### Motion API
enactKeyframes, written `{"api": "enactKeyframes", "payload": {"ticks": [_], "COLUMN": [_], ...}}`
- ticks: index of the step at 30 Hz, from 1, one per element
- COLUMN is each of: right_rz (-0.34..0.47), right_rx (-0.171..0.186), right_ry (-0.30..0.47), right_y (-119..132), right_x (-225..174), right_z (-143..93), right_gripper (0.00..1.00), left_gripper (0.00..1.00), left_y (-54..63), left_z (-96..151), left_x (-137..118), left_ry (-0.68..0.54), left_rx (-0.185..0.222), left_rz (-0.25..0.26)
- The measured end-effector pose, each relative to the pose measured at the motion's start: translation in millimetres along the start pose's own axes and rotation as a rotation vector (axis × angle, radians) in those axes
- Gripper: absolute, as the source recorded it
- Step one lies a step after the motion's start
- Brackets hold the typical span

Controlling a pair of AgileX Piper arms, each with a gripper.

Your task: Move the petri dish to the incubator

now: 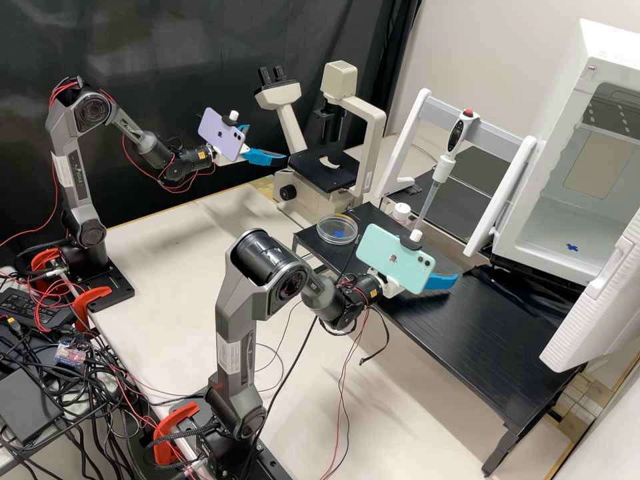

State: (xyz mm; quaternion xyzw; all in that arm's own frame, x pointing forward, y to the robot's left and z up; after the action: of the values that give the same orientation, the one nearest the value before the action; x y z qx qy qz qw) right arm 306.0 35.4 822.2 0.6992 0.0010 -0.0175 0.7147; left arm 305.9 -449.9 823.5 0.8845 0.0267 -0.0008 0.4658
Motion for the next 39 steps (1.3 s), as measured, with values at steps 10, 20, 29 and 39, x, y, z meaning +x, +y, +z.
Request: {"api": "enactKeyframes", "payload": {"ticks": [10, 20, 29, 39], "right_rz": [-0.002, -0.002, -0.156, -0.297], "right_rx": [0.0, 0.067, 0.031, 0.01], "right_ry": [-0.002, 0.139, 0.367, 0.412], "right_y": [-1.0, -5.0, -37.4, -74.8], "right_x": [-3.5, -40.5, -63.0, -57.0], "right_z": [1.0, -17.6, -53.8, -67.5], "right_gripper": [1.0, 1.0, 1.0, 1.0], "left_gripper": [1.0, 1.0, 1.0, 1.0], "left_y": [0.0, 0.0, 0.0, 0.0], "left_z": [0.0, 0.0, 0.0, 0.0], "left_x": [0.0, 0.0, 0.0, 0.0], "left_ry": [0.0, 0.0, 0.0, 0.0], "left_rx": [0.0, 0.0, 0.0, 0.0], "left_rz": [0.0, 0.0, 0.0, 0.0]}}
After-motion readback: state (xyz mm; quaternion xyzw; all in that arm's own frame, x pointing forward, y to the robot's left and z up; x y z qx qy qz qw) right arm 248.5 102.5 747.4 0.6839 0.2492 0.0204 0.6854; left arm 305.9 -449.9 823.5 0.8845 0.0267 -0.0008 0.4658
